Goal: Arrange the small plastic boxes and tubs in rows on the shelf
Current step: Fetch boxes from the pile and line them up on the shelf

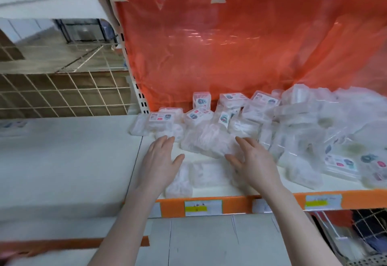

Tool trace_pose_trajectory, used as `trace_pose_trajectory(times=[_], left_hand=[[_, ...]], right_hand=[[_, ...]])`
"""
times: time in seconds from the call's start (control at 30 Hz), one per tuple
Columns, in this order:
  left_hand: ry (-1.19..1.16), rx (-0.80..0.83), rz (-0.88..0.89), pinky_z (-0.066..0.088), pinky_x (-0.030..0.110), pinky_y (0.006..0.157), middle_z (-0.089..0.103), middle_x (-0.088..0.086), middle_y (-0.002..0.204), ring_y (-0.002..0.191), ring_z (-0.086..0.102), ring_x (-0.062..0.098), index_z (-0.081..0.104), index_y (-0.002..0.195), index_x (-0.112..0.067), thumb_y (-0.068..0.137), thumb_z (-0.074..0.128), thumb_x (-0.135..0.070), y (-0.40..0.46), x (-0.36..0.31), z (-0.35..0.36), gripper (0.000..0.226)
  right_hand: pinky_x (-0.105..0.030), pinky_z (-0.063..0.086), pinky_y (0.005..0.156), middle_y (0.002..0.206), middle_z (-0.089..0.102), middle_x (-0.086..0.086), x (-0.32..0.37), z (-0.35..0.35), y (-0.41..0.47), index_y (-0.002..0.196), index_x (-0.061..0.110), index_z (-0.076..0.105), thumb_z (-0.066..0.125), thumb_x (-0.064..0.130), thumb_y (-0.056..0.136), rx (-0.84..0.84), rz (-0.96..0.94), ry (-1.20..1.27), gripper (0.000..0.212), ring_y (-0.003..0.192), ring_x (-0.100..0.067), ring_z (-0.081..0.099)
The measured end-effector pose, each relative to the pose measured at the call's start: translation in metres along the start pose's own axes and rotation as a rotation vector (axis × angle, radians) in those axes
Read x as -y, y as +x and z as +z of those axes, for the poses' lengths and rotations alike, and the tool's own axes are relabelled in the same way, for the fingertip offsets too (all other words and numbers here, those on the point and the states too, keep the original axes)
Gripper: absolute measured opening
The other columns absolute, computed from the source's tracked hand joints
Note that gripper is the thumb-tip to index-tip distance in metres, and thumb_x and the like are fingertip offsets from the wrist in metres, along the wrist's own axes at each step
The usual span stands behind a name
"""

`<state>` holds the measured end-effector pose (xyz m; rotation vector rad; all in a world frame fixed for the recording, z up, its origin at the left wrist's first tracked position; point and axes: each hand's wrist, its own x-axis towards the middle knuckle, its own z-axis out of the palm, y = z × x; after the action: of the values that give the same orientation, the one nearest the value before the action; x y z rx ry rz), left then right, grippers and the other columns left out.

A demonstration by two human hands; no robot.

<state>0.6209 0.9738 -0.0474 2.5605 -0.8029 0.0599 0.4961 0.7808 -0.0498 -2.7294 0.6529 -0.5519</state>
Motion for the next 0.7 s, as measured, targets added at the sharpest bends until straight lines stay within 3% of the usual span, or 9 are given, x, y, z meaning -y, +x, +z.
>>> trace_pose_trajectory(times=[0.1, 0.3, 0.7], left_hand=[[0.018, 0.002, -0.046, 0.017, 0.026, 0.111, 0.030, 0.004, 0.152, 0.140, 0.023, 0.018, 0.035, 0.144, -0.014, 0.093, 0.053, -0.037, -0.008, -0.006, 0.006, 0.059], [0.020, 0.007, -0.034, 0.017, 0.024, 0.110, 0.030, 0.002, 0.152, 0.139, 0.023, 0.016, 0.035, 0.144, -0.017, 0.092, 0.053, -0.039, -0.009, -0.011, 0.006, 0.059], [-0.003, 0.045, 0.096, 0.020, 0.025, 0.110, 0.028, -0.002, 0.152, 0.140, 0.023, 0.015, 0.030, 0.146, -0.018, 0.094, 0.047, -0.042, 0.019, -0.029, 0.004, 0.060]], right_hand=[[-0.034, 0.041, 0.082, 0.118, 0.055, -0.006, -0.004, -0.003, 0.008, 0.126, 0.010, 0.051, 0.065, 0.042, 0.080, 0.085, 0.002, -0.019, 0.057, 0.110, -0.026, 0.051], [-0.032, 0.040, 0.074, 0.107, 0.051, -0.007, 0.003, -0.006, 0.019, 0.111, 0.009, 0.053, 0.063, 0.034, 0.077, 0.168, 0.091, 0.014, 0.044, 0.102, -0.029, 0.053], [-0.034, 0.040, 0.083, 0.117, 0.054, -0.008, 0.001, -0.025, 0.009, 0.125, 0.010, 0.050, 0.065, 0.024, 0.072, 0.039, 0.193, 0.048, 0.058, 0.109, -0.027, 0.048]])
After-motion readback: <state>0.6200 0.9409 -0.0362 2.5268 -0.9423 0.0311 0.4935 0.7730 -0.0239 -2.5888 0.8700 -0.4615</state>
